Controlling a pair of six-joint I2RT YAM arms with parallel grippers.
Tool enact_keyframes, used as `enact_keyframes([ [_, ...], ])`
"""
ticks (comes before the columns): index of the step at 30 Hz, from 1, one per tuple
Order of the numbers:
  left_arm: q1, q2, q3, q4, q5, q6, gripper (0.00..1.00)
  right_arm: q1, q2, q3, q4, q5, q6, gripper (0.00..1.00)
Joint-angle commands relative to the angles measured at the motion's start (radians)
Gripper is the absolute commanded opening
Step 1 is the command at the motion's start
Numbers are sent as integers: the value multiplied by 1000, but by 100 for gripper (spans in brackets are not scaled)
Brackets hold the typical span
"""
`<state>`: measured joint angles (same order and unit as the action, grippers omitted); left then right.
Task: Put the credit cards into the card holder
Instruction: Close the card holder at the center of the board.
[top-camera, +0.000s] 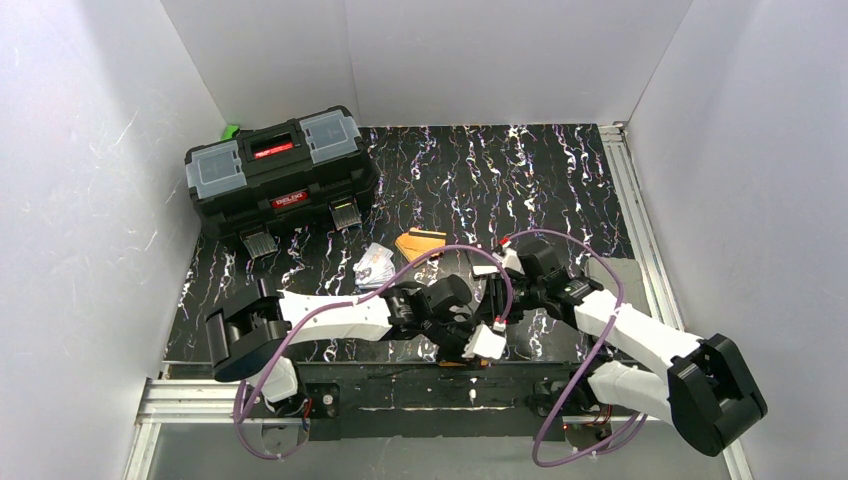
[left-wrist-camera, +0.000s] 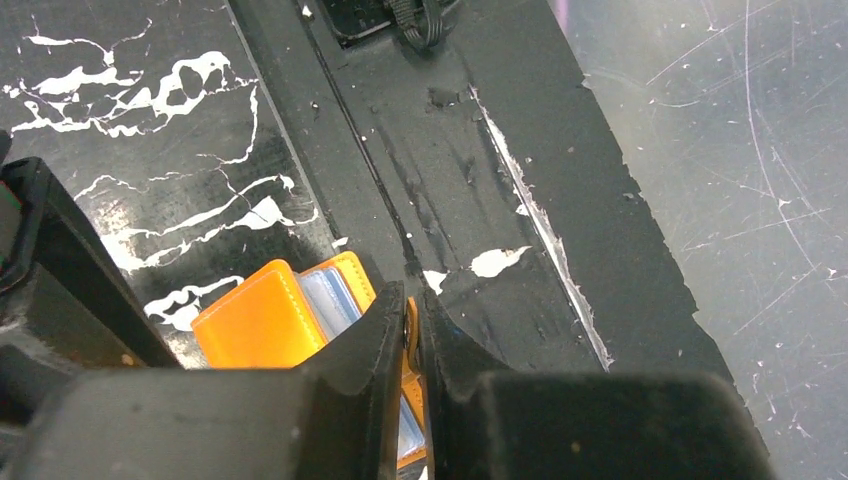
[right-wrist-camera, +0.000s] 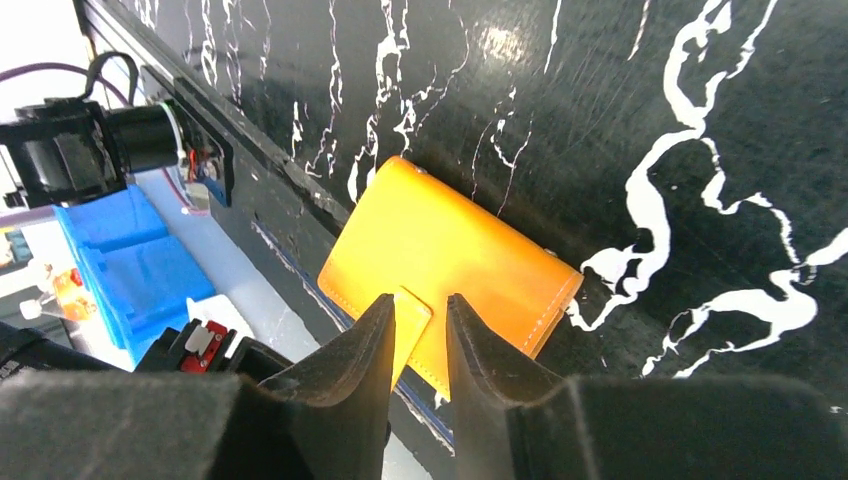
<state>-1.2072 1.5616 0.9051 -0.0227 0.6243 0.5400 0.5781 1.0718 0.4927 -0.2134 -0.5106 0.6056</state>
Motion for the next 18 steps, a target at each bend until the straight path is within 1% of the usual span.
enact_keyframes([
  [1,-5,-24,-45,13,-23,15,11,39,30,-18,-6,-23,-26,32],
  [2,-4,-28,-50,11,-27,14,18,45,39,-22,-8,-19,-27,32],
  [3,-5,-33,-57,12,-33,12,28,51,53,-26,-13,-13,-25,31],
  [4,-5,-35,-70,16,-43,11,35,54,67,-32,-12,-10,-24,30],
  [6,-5,-45,-90,47,-53,14,41,67,96,-39,-4,-6,-16,30],
  [8,-5,-58,-109,68,-75,11,49,87,130,-42,6,0,-9,29],
  [11,-5,-91,-127,65,-115,14,50,120,181,-30,5,17,-7,26],
  [16,8,-165,-152,49,-233,-18,50,140,194,-27,-9,40,-8,26],
  [18,30,-189,-191,51,-242,17,50,140,207,-20,-23,47,-12,26],
])
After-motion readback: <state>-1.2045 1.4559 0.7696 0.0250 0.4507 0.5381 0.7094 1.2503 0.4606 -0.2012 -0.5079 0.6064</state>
